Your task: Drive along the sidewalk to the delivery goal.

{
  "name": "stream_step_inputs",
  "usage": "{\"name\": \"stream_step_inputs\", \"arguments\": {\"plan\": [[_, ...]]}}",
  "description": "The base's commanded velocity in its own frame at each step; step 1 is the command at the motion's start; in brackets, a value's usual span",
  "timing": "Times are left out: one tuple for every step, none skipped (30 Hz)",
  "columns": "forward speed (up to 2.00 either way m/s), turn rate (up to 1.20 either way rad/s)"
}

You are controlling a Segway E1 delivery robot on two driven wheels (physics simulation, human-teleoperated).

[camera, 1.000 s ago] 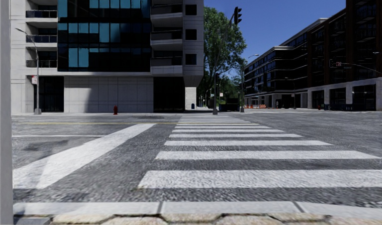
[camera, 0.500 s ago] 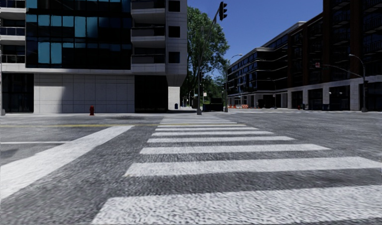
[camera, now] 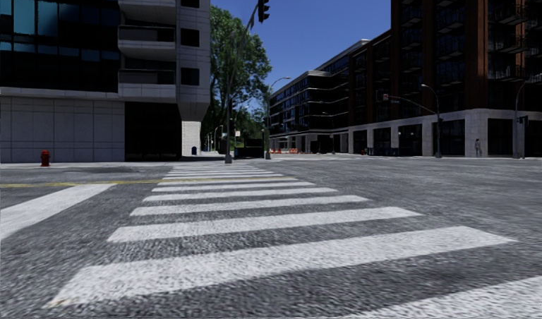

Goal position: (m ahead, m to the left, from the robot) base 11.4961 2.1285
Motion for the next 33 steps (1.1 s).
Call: {"name": "stream_step_inputs", "arguments": {"plan": [[1.17, -0.15], [1.17, -0.15], [1.17, -0.15], [1.17, -0.15], [1.17, -0.15], [1.17, -0.15], [1.17, -0.15], [1.17, -0.13], [1.17, -0.10], [1.17, -0.07], [1.17, -0.07], [1.17, -0.07], [1.17, -0.07], [1.17, -0.06], [1.17, -0.06], [1.17, -0.06], [1.17, -0.06], [1.17, -0.06], [1.17, -0.06], [1.17, -0.06], [1.17, -0.01], [1.17, -0.01], [1.19, 0.00], [1.20, 0.00], [1.21, 0.00], [1.21, 0.00], [1.21, 0.00], [1.21, 0.00], [1.24, 0.00], [1.29, 0.00], [1.38, 0.00], [1.38, 0.00], [1.41, 0.05]]}}
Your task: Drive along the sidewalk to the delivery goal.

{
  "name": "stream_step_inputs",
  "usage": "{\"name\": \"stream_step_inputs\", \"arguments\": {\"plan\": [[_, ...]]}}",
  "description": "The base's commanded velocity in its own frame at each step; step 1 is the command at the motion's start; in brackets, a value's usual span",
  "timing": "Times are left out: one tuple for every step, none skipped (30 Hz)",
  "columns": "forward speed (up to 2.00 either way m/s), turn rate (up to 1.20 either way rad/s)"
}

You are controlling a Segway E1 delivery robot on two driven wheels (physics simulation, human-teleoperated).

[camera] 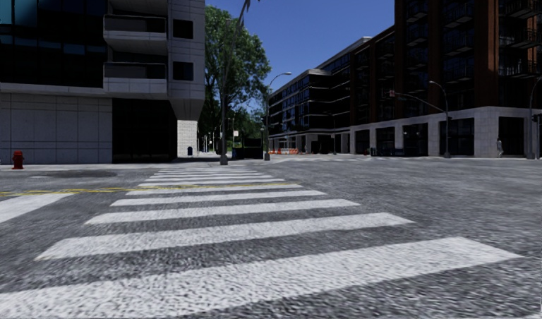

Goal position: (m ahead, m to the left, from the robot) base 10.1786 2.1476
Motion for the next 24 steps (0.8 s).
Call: {"name": "stream_step_inputs", "arguments": {"plan": [[1.42, 0.13], [1.42, 0.19], [1.43, 0.23], [1.43, 0.23], [1.43, 0.25], [1.43, 0.25], [1.43, 0.26], [1.43, 0.26], [1.43, 0.26], [1.43, 0.26], [1.43, 0.26], [1.43, 0.28], [1.43, 0.32], [1.43, 0.32], [1.43, 0.36], [1.43, 0.38], [1.43, 0.38], [1.43, 0.38], [1.43, 0.38], [1.43, 0.38], [1.43, 0.26], [1.43, 0.07], [1.43, 0.00], [1.43, 0.00]]}}
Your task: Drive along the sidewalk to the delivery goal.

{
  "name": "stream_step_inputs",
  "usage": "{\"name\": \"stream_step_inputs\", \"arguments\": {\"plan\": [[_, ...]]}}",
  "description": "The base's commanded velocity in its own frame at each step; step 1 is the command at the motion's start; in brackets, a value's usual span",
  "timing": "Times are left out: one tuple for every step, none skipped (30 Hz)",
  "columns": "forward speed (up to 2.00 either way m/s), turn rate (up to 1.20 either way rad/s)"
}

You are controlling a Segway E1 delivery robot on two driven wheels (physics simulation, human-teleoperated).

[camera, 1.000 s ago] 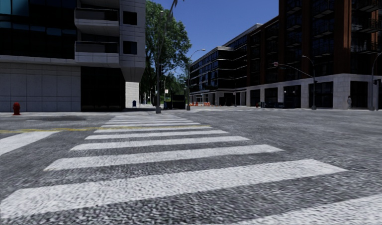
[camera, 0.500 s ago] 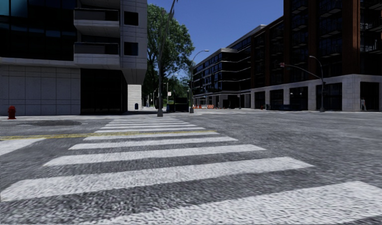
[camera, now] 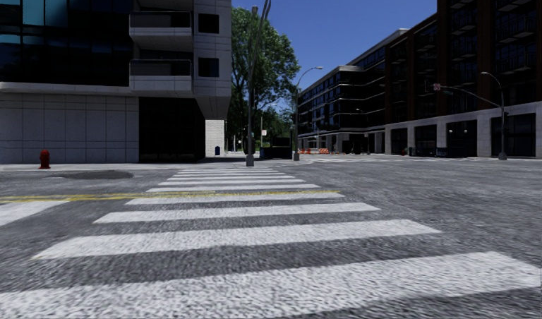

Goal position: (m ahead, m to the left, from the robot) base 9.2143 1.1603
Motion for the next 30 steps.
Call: {"name": "stream_step_inputs", "arguments": {"plan": [[1.43, 0.00], [1.43, 0.00], [1.46, 0.00], [1.46, 0.00], [1.47, 0.00], [1.47, 0.00], [1.47, 0.00], [1.47, 0.00], [1.47, 0.00], [1.47, 0.00], [1.47, 0.00], [1.47, 0.00], [1.47, 0.00], [1.47, 0.00], [1.47, 0.00], [1.47, 0.00], [1.47, 0.00], [1.47, 0.00], [1.47, 0.00], [1.47, 0.00], [1.47, 0.00], [1.47, 0.00], [1.47, 0.00], [1.47, 0.00], [1.47, 0.00], [1.47, 0.00], [1.47, 0.00], [1.47, 0.05], [1.47, 0.05], [1.47, 0.08]]}}
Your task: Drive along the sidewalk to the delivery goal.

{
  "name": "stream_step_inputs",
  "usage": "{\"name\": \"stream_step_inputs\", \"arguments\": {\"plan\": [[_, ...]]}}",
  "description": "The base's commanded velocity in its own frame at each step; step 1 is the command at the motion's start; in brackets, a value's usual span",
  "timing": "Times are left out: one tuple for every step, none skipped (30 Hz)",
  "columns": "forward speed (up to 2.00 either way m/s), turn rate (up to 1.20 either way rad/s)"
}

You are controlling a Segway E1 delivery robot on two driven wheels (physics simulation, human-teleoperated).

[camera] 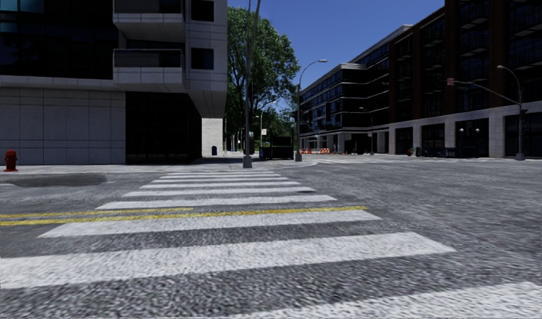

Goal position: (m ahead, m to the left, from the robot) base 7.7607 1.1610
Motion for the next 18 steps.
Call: {"name": "stream_step_inputs", "arguments": {"plan": [[1.47, 0.10], [1.47, 0.10], [1.47, 0.10], [1.47, 0.13], [1.47, 0.16], [1.47, 0.19], [1.47, 0.22], [1.47, 0.22], [1.47, 0.22], [1.47, 0.25], [1.47, 0.28], [1.47, 0.28], [1.47, 0.29], [1.47, 0.31], [1.47, 0.33], [1.46, 0.34], [1.46, 0.34], [1.46, 0.36]]}}
